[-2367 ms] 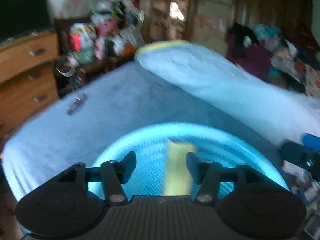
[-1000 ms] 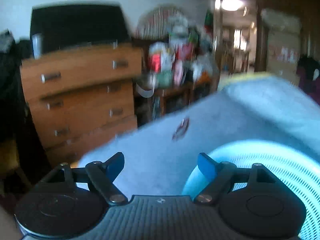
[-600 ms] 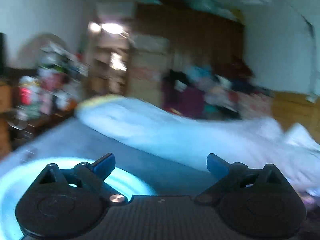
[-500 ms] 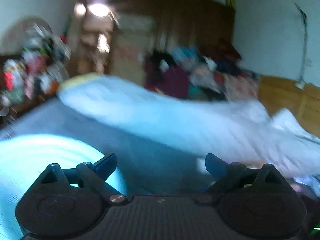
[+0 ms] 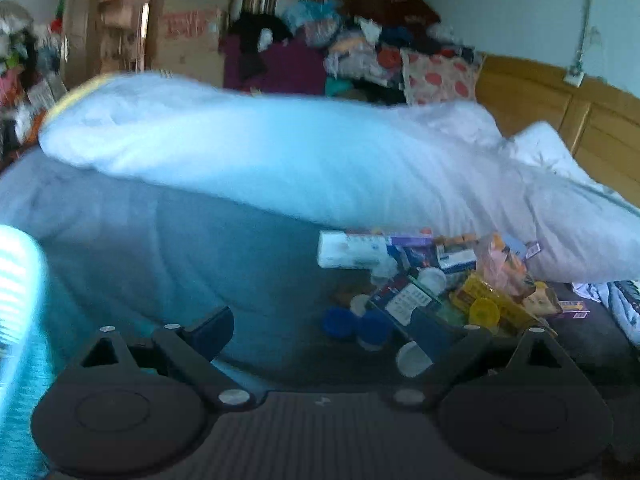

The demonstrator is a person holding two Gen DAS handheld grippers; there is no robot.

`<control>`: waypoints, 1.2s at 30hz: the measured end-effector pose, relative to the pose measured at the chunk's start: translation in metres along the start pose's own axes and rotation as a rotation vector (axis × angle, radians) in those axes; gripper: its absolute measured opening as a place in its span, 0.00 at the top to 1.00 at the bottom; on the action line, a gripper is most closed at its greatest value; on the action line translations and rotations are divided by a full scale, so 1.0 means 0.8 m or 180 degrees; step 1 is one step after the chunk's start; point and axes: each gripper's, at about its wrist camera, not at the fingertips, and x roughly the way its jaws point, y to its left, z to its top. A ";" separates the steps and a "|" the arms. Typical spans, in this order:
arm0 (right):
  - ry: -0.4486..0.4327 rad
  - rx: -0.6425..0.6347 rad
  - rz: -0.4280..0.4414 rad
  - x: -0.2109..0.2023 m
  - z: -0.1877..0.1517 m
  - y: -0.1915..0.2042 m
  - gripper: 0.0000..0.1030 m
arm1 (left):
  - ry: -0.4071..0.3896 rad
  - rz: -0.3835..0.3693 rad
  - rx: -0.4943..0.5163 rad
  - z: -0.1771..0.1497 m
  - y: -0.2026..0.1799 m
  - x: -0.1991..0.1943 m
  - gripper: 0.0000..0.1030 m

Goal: Organize objects
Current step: 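Grasp the blue-white cotton pad box with right tool while left grasps a grey box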

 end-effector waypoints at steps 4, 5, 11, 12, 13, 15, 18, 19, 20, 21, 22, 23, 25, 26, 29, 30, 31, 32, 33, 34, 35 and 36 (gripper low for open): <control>0.0152 0.0271 -0.0103 -0.011 -0.033 -0.020 0.49 | 0.0407 -0.0119 -0.0258 0.006 -0.025 0.098 0.06; 0.0184 0.0311 -0.0101 -0.011 -0.041 -0.023 0.46 | 0.0507 -0.0136 -0.0306 0.008 -0.030 0.119 0.06; 0.0067 0.0407 -0.0103 -0.009 -0.049 -0.036 0.40 | 0.1017 -0.0076 -0.0680 0.017 -0.052 0.222 0.06; 0.0069 0.0412 -0.0084 -0.007 -0.050 -0.038 0.40 | 0.1033 -0.0070 -0.0671 0.018 -0.057 0.233 0.03; 0.0075 0.0431 -0.0067 -0.005 -0.051 -0.040 0.40 | 0.1026 -0.0068 -0.0658 0.020 -0.059 0.237 0.00; 0.0103 0.0476 -0.0015 -0.001 -0.053 -0.043 0.41 | 0.1026 -0.0079 -0.0662 0.023 -0.064 0.246 0.00; 0.0102 0.0490 0.0010 -0.004 -0.055 -0.045 0.41 | 0.1074 -0.0073 -0.0649 0.022 -0.069 0.254 0.00; 0.0079 0.0480 -0.0001 -0.004 -0.054 -0.045 0.41 | 0.1085 -0.0084 -0.0653 0.020 -0.072 0.256 0.00; 0.0039 0.0454 -0.0036 -0.006 -0.054 -0.044 0.38 | 0.1080 -0.0092 -0.0622 0.019 -0.076 0.255 0.03; 0.0008 0.0415 -0.0063 -0.007 -0.053 -0.043 0.35 | 0.1068 -0.0100 -0.0578 0.017 -0.080 0.256 0.06; 0.0013 0.0383 -0.0048 -0.006 -0.051 -0.042 0.32 | 0.1058 -0.0113 -0.0546 0.015 -0.083 0.256 0.11; 0.0042 0.0364 -0.0015 0.000 -0.049 -0.042 0.34 | 0.1012 -0.0100 -0.0534 0.013 -0.085 0.254 0.21; 0.0065 0.0386 0.0047 0.004 -0.049 -0.044 0.40 | 0.0940 -0.0097 -0.0557 0.011 -0.084 0.249 0.45; 0.0046 0.0431 0.0080 0.003 -0.049 -0.046 0.47 | 0.0925 -0.0089 -0.0556 0.011 -0.083 0.246 0.57; -0.0008 0.0511 0.0110 -0.003 -0.048 -0.050 0.53 | 0.0881 -0.0155 -0.0686 0.009 -0.073 0.232 0.74; -0.0043 0.0542 0.0114 -0.007 -0.047 -0.052 0.54 | 0.0831 -0.0162 -0.0711 0.010 -0.070 0.223 0.74; -0.0090 0.0562 0.0114 -0.011 -0.045 -0.053 0.55 | 0.0769 -0.0171 -0.0716 0.011 -0.068 0.213 0.74; -0.0145 0.0577 0.0106 -0.015 -0.042 -0.054 0.55 | 0.0708 -0.0194 -0.0706 0.012 -0.066 0.200 0.74; -0.0196 0.0589 0.0110 -0.020 -0.039 -0.054 0.55 | 0.0656 -0.0228 -0.0692 0.014 -0.065 0.188 0.74; -0.0236 0.0606 0.0109 -0.024 -0.036 -0.054 0.55 | 0.0588 -0.0257 -0.0676 0.016 -0.063 0.172 0.74; -0.0282 0.0632 0.0102 -0.029 -0.033 -0.054 0.55 | 0.0525 -0.0272 -0.0668 0.018 -0.060 0.158 0.75; -0.0313 0.0661 0.0091 -0.033 -0.028 -0.054 0.55 | 0.0462 -0.0284 -0.0668 0.020 -0.056 0.144 0.75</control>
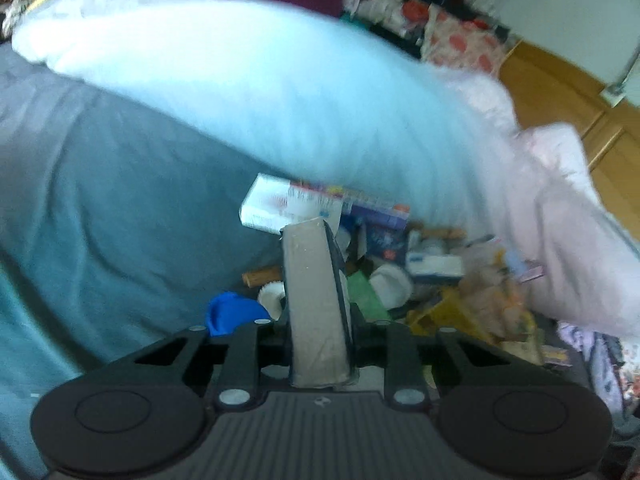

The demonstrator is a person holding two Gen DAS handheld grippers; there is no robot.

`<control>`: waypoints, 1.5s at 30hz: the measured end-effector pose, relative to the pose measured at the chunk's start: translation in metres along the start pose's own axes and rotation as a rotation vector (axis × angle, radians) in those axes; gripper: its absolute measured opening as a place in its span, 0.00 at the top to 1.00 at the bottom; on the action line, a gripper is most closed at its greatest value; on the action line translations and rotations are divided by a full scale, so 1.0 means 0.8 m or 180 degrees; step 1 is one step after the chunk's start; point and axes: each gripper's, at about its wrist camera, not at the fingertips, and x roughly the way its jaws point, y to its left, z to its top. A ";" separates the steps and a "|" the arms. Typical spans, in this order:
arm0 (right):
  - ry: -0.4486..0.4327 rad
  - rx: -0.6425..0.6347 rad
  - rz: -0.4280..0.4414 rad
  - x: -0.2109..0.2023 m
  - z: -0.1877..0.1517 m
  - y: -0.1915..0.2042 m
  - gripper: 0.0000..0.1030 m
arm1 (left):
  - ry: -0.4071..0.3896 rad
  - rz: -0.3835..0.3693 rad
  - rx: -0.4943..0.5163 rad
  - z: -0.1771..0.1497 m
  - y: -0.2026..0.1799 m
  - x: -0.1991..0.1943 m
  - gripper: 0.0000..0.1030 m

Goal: Organize objects
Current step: 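Grasp the blue-white cotton pad box with right tool while left grasps a grey box, then carry both held boxes over the teal basket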

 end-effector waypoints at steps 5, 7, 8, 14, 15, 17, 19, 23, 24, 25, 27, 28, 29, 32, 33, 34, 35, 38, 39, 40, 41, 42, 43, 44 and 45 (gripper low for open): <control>-0.0120 0.0444 0.0078 -0.015 0.023 -0.010 0.55 | -0.0363 -0.0024 -0.0079 0.008 0.022 -0.087 0.75; -0.0175 0.0531 0.0097 -0.019 0.037 -0.008 0.55 | -0.0548 0.0032 -0.0020 0.011 0.030 -0.125 0.75; -0.0216 0.0538 0.0106 -0.021 0.046 -0.006 0.55 | -0.0616 0.0045 -0.0029 0.012 0.038 -0.145 0.75; -0.0460 0.0546 0.0304 -0.033 0.109 0.033 0.55 | -0.0992 0.0204 -0.0267 0.017 0.105 -0.256 0.75; -0.0501 0.0520 0.0362 -0.034 0.121 0.044 0.55 | -0.1065 0.0272 -0.0315 0.017 0.118 -0.275 0.75; -0.0581 0.0459 0.0516 -0.035 0.148 0.072 0.55 | -0.1219 0.0448 -0.0408 0.016 0.148 -0.318 0.75; -0.0629 0.0378 0.0664 -0.032 0.177 0.101 0.55 | -0.1385 0.0675 -0.0477 0.013 0.181 -0.365 0.75; -0.0628 0.0203 0.1097 -0.019 0.237 0.172 0.54 | -0.1555 0.1094 -0.0672 0.007 0.249 -0.442 0.75; -0.0613 0.0179 0.1212 -0.014 0.252 0.192 0.54 | -0.1568 0.1193 -0.0713 0.006 0.265 -0.456 0.75; -0.0600 0.0158 0.1307 -0.009 0.263 0.210 0.54 | -0.1568 0.1310 -0.0773 0.006 0.289 -0.475 0.75; -0.0575 0.0087 0.1488 0.001 0.286 0.249 0.54 | -0.1566 0.1491 -0.0890 0.004 0.322 -0.499 0.74; -0.0564 0.0045 0.1549 0.005 0.295 0.267 0.54 | -0.1531 0.1565 -0.0905 0.003 0.340 -0.512 0.74; -0.0537 0.0011 0.1611 0.011 0.303 0.284 0.54 | -0.1485 0.1629 -0.0922 0.002 0.354 -0.521 0.74; -0.0345 -0.0079 0.1803 0.032 0.318 0.335 0.54 | -0.1291 0.1752 -0.0943 -0.002 0.391 -0.537 0.74; -0.0272 -0.0125 0.1841 0.040 0.321 0.353 0.54 | -0.1219 0.1798 -0.0932 -0.004 0.400 -0.536 0.74; -0.0199 -0.0174 0.1879 0.045 0.320 0.370 0.54 | -0.1146 0.1830 -0.0922 -0.005 0.407 -0.537 0.74; -0.0139 -0.0213 0.1905 0.049 0.317 0.384 0.53 | -0.1080 0.1855 -0.0919 -0.006 0.413 -0.536 0.74; 0.0027 -0.0320 0.1958 0.056 0.307 0.420 0.53 | -0.0891 0.1964 -0.0882 -0.007 0.420 -0.522 0.74; 0.0077 -0.0343 0.1959 0.060 0.302 0.428 0.53 | -0.0825 0.1987 -0.0867 -0.005 0.420 -0.513 0.74; 0.0118 -0.0357 0.1958 0.062 0.300 0.435 0.53 | -0.0770 0.2031 -0.0832 -0.006 0.412 -0.498 0.74; 0.0149 -0.0366 0.1955 0.063 0.297 0.440 0.53 | -0.0722 0.2078 -0.0793 -0.006 0.409 -0.487 0.74; 0.0174 -0.0384 0.1944 0.065 0.296 0.448 0.53 | -0.0687 0.2107 -0.0770 -0.009 0.403 -0.473 0.74; 0.0192 -0.0398 0.1939 0.067 0.293 0.451 0.53 | -0.0667 0.2124 -0.0758 -0.010 0.401 -0.468 0.74; 0.0203 -0.0407 0.1938 0.069 0.293 0.457 0.53 | -0.0661 0.2137 -0.0745 -0.011 0.404 -0.464 0.74; 0.0212 -0.0420 0.1935 0.071 0.292 0.462 0.53 | -0.0657 0.2161 -0.0721 -0.012 0.400 -0.458 0.74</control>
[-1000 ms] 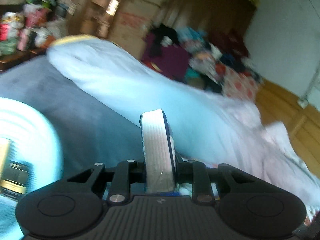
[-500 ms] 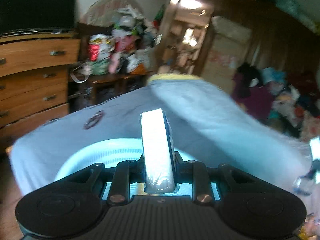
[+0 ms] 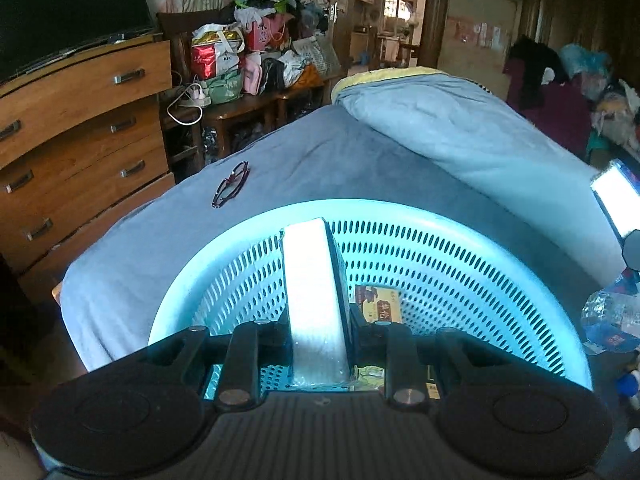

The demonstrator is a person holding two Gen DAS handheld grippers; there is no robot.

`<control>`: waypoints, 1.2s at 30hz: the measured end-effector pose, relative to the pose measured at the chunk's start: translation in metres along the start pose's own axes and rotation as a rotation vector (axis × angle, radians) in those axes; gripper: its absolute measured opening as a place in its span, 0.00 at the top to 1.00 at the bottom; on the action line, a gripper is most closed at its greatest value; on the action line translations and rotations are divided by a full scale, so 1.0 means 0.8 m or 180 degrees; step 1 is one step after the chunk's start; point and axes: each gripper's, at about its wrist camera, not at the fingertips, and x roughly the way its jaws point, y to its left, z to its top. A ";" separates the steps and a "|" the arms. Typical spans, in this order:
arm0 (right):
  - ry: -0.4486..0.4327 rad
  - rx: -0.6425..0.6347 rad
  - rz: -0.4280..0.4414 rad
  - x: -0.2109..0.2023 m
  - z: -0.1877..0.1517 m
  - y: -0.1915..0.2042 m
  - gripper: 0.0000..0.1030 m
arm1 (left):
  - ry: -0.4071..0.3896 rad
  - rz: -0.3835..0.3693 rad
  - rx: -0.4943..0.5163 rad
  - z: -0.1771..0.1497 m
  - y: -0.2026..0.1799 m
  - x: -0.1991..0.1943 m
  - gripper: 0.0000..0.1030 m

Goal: Organize objects
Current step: 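Carry both held boxes over the teal basket, then open both tools, dropping the boxes into the teal basket, then grasp a white bottle cap with right tool while left grasps a red sachet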

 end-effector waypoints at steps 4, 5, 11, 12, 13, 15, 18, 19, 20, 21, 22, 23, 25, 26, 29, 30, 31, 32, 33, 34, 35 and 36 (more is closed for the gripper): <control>0.0033 -0.0013 0.0015 0.007 -0.004 0.003 0.52 | -0.0011 0.0014 0.0040 -0.005 -0.008 0.001 0.75; 0.0042 -0.0017 0.0019 0.007 -0.005 0.001 0.52 | -0.0016 0.0015 0.0040 -0.006 -0.007 0.001 0.74; 0.0063 -0.0007 0.0018 0.009 -0.012 0.000 0.52 | -0.0001 0.0004 0.0060 -0.006 -0.010 0.011 0.74; 0.0068 -0.0009 0.0016 0.009 -0.013 -0.001 0.52 | 0.0004 0.0002 0.0061 -0.006 -0.011 0.012 0.74; 0.0073 -0.0009 0.0014 0.011 -0.014 -0.001 0.52 | 0.0011 -0.0001 0.0063 -0.006 -0.011 0.014 0.74; 0.0078 0.0000 0.0009 0.014 -0.014 0.000 0.51 | 0.0016 -0.0002 0.0066 -0.008 -0.011 0.017 0.74; 0.0102 0.0006 0.0018 0.020 -0.017 0.001 0.51 | 0.0030 0.0012 0.0076 -0.007 -0.012 0.022 0.72; 0.0108 0.0005 0.0024 0.022 -0.017 0.002 0.51 | 0.0017 0.0030 0.0084 -0.006 -0.012 0.024 0.71; 0.0103 -0.0003 0.0021 0.023 -0.018 0.003 0.49 | 0.0006 0.0060 0.0099 -0.007 -0.013 0.023 0.63; 0.0068 -0.0019 0.0008 0.022 -0.018 0.004 0.48 | -0.0006 0.0085 0.0111 -0.006 -0.013 0.022 0.57; 0.0029 -0.0024 0.0011 0.021 -0.019 0.006 0.36 | -0.0034 0.0110 0.0115 -0.006 -0.013 0.021 0.45; -0.0023 -0.0024 0.0000 0.019 -0.020 0.006 0.20 | -0.0066 0.0139 0.0123 -0.005 -0.013 0.018 0.37; -0.0116 -0.0006 0.0000 0.011 -0.021 0.004 0.18 | -0.0114 0.0165 0.0140 -0.003 -0.013 0.013 0.34; -0.0166 0.0039 0.0019 0.004 -0.023 0.001 0.18 | -0.0127 0.0159 0.0137 -0.002 -0.014 0.010 0.34; -0.0526 -0.0010 0.0031 -0.040 -0.039 -0.006 0.18 | -0.0300 -0.0008 0.0134 0.000 -0.021 -0.014 0.34; -0.0645 -0.0110 -0.0046 -0.061 -0.053 -0.009 0.18 | -0.0384 -0.0114 0.0150 0.000 -0.028 -0.026 0.34; -0.0720 -0.0183 -0.0130 -0.078 -0.068 -0.014 0.18 | -0.0459 -0.0217 0.0168 -0.002 -0.037 -0.038 0.34; -0.0773 -0.0240 -0.0223 -0.096 -0.089 -0.023 0.18 | -0.0548 -0.0377 0.0215 -0.005 -0.050 -0.053 0.34; -0.0789 -0.0268 -0.0341 -0.112 -0.113 -0.034 0.18 | -0.0638 -0.0571 0.0296 -0.008 -0.066 -0.069 0.34; -0.0763 -0.0264 -0.0471 -0.126 -0.138 -0.048 0.18 | -0.0721 -0.0813 0.0402 -0.014 -0.089 -0.086 0.33; -0.0713 -0.0226 -0.0606 -0.140 -0.164 -0.065 0.18 | -0.0767 -0.1028 0.0485 -0.020 -0.109 -0.099 0.31; -0.0632 -0.0147 -0.0753 -0.153 -0.190 -0.086 0.18 | -0.0790 -0.1298 0.0580 -0.027 -0.133 -0.112 0.30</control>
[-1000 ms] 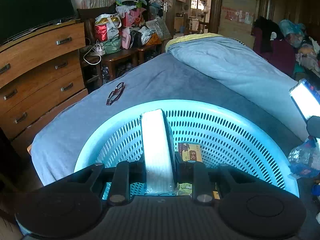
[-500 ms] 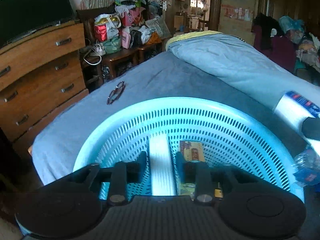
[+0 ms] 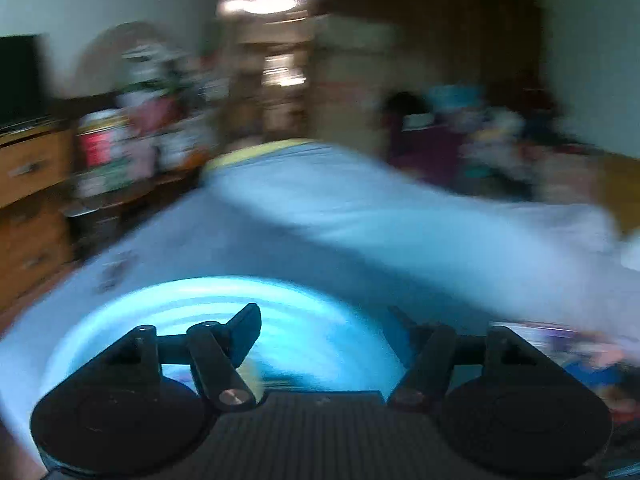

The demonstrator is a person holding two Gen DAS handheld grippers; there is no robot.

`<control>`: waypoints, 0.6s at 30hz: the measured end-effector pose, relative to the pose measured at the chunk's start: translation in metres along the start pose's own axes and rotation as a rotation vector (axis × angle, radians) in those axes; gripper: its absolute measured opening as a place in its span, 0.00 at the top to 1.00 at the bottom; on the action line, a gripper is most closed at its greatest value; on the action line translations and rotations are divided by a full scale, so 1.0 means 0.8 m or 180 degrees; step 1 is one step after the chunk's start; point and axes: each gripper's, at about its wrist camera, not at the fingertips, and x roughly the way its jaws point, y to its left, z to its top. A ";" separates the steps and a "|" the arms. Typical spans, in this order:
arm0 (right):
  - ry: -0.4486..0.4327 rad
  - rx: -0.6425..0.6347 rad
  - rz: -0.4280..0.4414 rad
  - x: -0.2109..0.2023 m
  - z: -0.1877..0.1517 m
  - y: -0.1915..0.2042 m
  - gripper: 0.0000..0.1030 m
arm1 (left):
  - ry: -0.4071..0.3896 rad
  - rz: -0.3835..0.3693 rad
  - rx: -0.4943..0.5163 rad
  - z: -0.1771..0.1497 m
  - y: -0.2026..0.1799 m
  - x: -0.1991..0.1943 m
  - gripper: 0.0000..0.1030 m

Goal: Organize objects
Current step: 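Grasp a white bottle cap with right tool while left grasps a red sachet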

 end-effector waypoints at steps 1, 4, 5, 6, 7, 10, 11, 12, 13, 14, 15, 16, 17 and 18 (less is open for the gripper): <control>0.0122 0.0063 -0.0168 -0.010 -0.023 -0.023 0.18 | 0.0001 -0.0207 0.0042 -0.002 -0.021 0.000 0.29; 0.0453 0.0380 -0.0669 -0.040 -0.085 -0.100 0.25 | 0.0155 -0.0757 0.0179 -0.022 -0.094 0.015 0.29; 0.0529 0.0451 -0.0834 -0.046 -0.101 -0.121 0.28 | 0.0251 -0.0855 0.0252 -0.033 -0.116 0.025 0.29; 0.0586 0.0498 -0.0918 -0.049 -0.111 -0.135 0.31 | 0.0350 -0.0898 0.0304 -0.044 -0.134 0.035 0.29; 0.0645 0.0538 -0.0970 -0.050 -0.120 -0.149 0.35 | 0.0479 -0.0950 0.0347 -0.057 -0.152 0.047 0.31; 0.0731 0.0416 -0.0919 -0.034 -0.133 -0.162 0.36 | 0.0793 -0.0980 0.0330 -0.084 -0.176 0.080 0.33; 0.0782 0.0359 -0.0880 -0.021 -0.135 -0.163 0.36 | 0.0865 -0.0957 0.0349 -0.091 -0.181 0.089 0.35; 0.0814 0.0283 -0.0871 -0.006 -0.138 -0.162 0.37 | 0.0911 -0.0947 0.0380 -0.097 -0.187 0.095 0.35; 0.0824 0.0230 -0.0870 0.004 -0.141 -0.163 0.37 | 0.0965 -0.0932 0.0417 -0.100 -0.190 0.103 0.35; 0.0836 0.0211 -0.0873 0.018 -0.144 -0.166 0.37 | 0.0992 -0.0924 0.0438 -0.103 -0.192 0.107 0.35; 0.0844 0.0211 -0.0879 0.024 -0.146 -0.169 0.37 | 0.1017 -0.0916 0.0457 -0.105 -0.195 0.112 0.35; 0.0867 0.0206 -0.0887 0.033 -0.148 -0.172 0.37 | 0.1045 -0.0910 0.0476 -0.111 -0.198 0.118 0.35; 0.0890 0.0194 -0.0895 0.041 -0.151 -0.174 0.38 | 0.1070 -0.0908 0.0503 -0.112 -0.202 0.123 0.35; 0.0871 0.0190 -0.0890 0.045 -0.153 -0.177 0.39 | 0.1085 -0.0909 0.0531 -0.114 -0.206 0.131 0.35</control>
